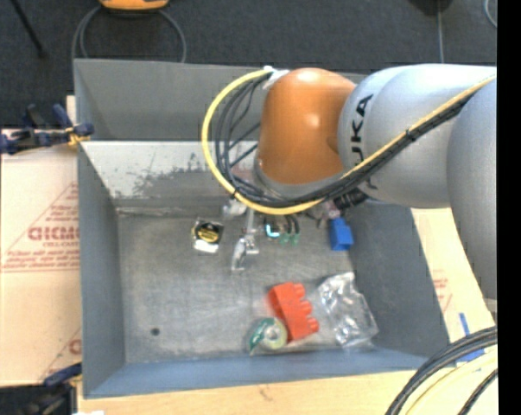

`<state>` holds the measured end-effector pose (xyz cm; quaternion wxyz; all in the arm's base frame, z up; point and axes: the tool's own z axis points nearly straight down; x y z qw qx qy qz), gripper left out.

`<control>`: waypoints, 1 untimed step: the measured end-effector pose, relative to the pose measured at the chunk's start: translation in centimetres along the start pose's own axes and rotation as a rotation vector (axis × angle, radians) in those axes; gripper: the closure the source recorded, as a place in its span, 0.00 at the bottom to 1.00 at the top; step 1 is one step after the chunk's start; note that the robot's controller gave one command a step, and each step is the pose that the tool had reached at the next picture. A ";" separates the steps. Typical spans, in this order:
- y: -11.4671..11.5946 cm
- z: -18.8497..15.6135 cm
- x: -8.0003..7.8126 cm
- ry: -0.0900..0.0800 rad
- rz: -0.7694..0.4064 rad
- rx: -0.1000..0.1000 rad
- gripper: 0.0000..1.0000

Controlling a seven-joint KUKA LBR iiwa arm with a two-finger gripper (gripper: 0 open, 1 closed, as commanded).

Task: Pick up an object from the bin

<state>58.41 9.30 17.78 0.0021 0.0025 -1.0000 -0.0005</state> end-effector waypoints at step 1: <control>-8.4 3.6 3.3 -0.001 -0.028 0.005 0.00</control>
Offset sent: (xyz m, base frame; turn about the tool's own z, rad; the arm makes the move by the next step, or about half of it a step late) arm -0.0311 -0.0773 -0.0344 -0.0364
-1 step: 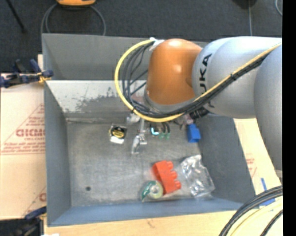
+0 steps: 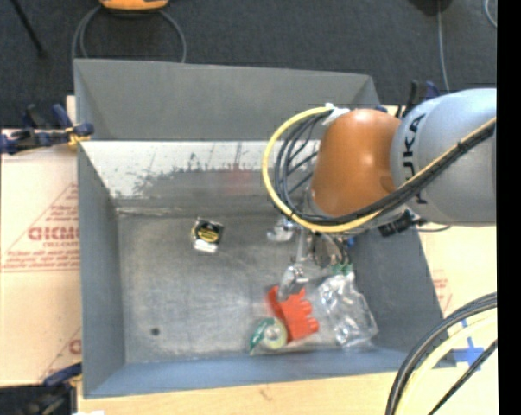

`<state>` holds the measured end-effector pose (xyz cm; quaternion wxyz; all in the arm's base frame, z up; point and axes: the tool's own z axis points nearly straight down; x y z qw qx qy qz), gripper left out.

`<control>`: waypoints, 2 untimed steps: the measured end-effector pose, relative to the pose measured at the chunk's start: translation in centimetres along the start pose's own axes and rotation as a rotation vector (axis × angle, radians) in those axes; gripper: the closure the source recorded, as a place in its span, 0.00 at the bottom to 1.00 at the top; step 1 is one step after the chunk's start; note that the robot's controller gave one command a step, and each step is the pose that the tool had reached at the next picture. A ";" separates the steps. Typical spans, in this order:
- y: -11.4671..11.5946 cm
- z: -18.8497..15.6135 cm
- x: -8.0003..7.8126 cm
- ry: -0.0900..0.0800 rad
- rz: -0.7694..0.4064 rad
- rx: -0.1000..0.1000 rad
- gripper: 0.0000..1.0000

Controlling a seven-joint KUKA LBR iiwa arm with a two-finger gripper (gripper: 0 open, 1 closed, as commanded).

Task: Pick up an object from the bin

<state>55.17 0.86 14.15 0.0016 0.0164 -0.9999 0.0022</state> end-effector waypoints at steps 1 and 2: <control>4.6 5.5 6.7 -0.010 0.015 -0.005 0.00; 4.7 5.6 6.9 -0.005 0.017 -0.006 1.00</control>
Offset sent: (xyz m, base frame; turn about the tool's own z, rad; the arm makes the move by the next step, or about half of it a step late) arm -0.0793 0.0485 -0.0627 0.0143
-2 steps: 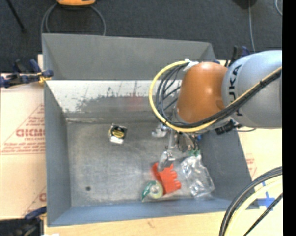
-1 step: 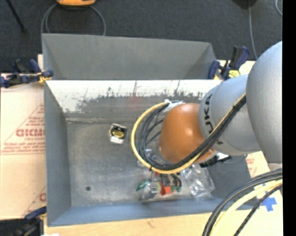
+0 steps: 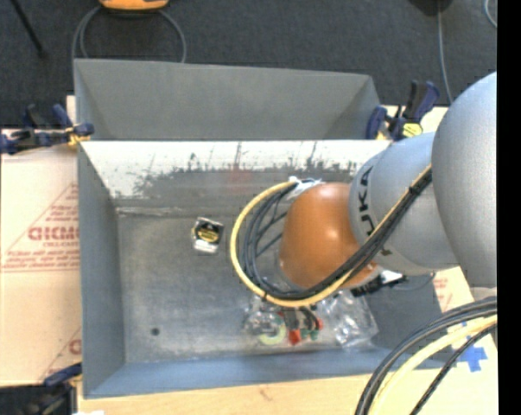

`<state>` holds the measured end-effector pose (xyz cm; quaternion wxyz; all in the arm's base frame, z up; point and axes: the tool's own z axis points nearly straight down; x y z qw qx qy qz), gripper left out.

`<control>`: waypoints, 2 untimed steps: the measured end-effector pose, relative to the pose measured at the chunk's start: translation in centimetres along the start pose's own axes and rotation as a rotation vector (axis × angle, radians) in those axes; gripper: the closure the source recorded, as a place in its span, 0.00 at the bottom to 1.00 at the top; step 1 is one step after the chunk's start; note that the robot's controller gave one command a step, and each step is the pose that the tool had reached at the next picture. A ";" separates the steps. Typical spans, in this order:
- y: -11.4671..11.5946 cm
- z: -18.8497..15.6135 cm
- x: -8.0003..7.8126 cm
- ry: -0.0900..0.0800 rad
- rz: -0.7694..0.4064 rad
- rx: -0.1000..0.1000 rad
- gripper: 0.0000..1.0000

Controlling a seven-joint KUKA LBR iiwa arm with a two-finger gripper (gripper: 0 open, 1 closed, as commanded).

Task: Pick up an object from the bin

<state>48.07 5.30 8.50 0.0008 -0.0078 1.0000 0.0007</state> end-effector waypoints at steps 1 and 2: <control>-0.8 -12.1 -3.8 -0.011 0.050 0.000 1.00; -1.1 -11.5 -4.9 -0.003 -0.479 0.002 1.00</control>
Offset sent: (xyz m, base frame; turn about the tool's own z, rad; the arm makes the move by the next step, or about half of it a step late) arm 0.0347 -0.0074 0.1159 0.0528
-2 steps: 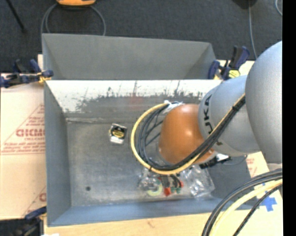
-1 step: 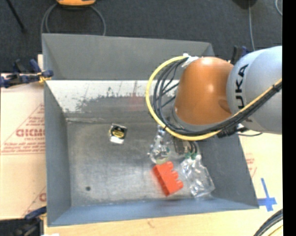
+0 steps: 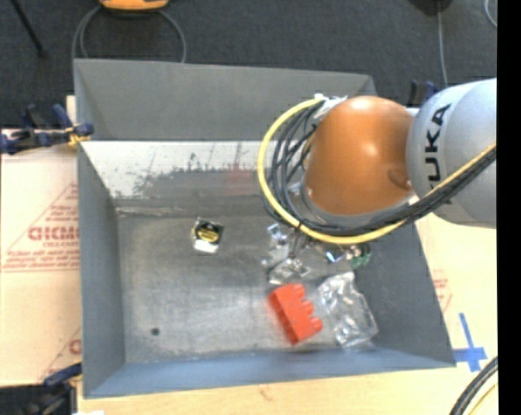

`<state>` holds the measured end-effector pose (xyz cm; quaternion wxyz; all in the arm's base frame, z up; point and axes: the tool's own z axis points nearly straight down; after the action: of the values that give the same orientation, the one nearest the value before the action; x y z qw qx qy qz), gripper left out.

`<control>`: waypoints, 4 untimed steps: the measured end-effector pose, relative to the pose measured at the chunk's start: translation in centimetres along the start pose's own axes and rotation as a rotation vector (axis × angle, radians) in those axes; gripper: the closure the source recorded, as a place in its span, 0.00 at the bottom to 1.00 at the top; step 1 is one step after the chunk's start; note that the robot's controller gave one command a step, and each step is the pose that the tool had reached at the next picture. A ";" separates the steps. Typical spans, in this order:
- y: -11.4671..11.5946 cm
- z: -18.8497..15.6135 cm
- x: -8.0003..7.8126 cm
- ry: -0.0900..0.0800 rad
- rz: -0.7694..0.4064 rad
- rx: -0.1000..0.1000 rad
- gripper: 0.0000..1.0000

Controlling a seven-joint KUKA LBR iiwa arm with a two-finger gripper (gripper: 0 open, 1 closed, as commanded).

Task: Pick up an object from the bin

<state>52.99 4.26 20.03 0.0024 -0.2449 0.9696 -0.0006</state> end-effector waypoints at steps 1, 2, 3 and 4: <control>5.6 1.8 2.2 0.006 -0.015 -0.006 1.00; 9.2 -10.4 0.9 -0.008 0.071 0.000 1.00; 10.1 -5.6 -6.0 0.001 -0.076 -0.003 1.00; 6.8 -5.3 -13.7 -0.002 -0.261 0.000 1.00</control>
Offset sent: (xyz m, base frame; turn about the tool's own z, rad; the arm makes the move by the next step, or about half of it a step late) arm -0.0433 0.0364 -0.0172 -0.0096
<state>61.83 16.72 25.33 0.0031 -0.3689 0.9294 -0.0006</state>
